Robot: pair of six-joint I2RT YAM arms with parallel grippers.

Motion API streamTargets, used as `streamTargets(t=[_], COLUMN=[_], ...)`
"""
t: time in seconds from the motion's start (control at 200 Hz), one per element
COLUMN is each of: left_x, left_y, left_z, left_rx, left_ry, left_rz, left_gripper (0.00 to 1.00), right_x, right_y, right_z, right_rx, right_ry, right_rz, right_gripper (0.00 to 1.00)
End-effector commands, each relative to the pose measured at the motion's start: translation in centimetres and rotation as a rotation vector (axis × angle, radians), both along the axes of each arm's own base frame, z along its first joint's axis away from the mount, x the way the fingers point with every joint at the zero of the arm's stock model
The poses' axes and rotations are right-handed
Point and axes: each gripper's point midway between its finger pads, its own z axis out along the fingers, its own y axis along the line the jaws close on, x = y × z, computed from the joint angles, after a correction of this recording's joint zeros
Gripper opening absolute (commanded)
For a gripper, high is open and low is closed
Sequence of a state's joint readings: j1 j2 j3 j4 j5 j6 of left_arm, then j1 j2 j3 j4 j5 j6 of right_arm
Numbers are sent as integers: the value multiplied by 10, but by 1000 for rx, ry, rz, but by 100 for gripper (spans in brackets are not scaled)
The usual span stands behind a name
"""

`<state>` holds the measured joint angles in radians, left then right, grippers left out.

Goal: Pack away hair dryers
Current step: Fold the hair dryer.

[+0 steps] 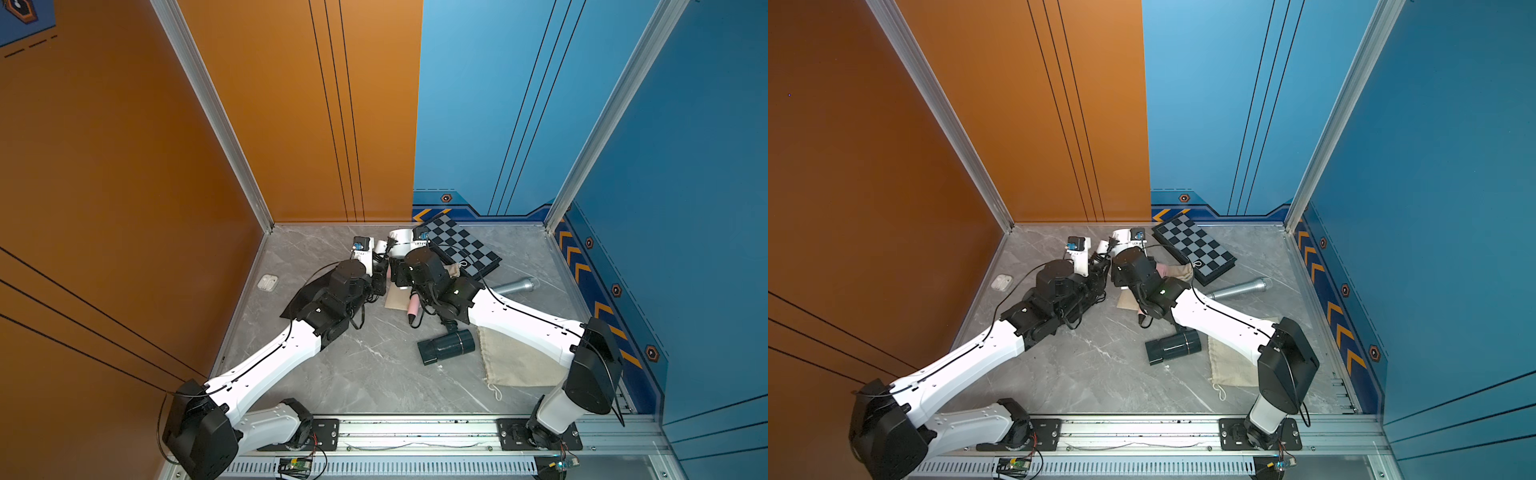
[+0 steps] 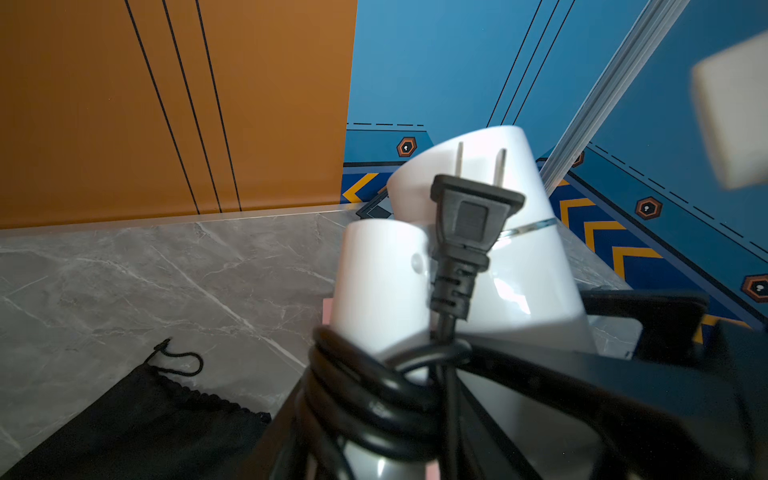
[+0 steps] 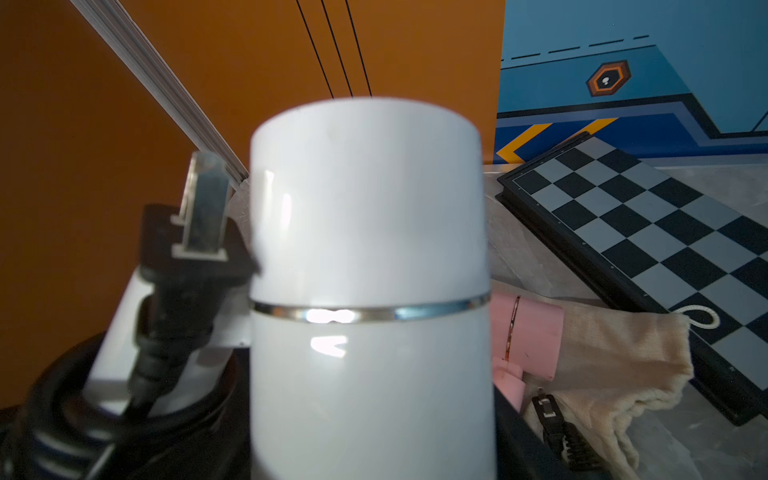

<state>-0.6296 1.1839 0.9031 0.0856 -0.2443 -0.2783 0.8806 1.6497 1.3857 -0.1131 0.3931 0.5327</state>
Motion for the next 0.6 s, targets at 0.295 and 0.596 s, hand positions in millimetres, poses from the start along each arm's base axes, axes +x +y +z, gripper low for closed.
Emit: streamTargets(t=[0.295,0.596], left_x=[-17,-3], left_y=[-17,-4], left_z=[24,36], left_rx=[-40,-25], left_ry=[-29,-21], left_rz=[-138,-106], left_gripper=[6,5], right_x=[18,7], right_y=[-5,-16], right_z=[79,80], right_rx=[318,255], right_ry=[-92,-88], right_rz=[29,70], right_gripper=[76,86])
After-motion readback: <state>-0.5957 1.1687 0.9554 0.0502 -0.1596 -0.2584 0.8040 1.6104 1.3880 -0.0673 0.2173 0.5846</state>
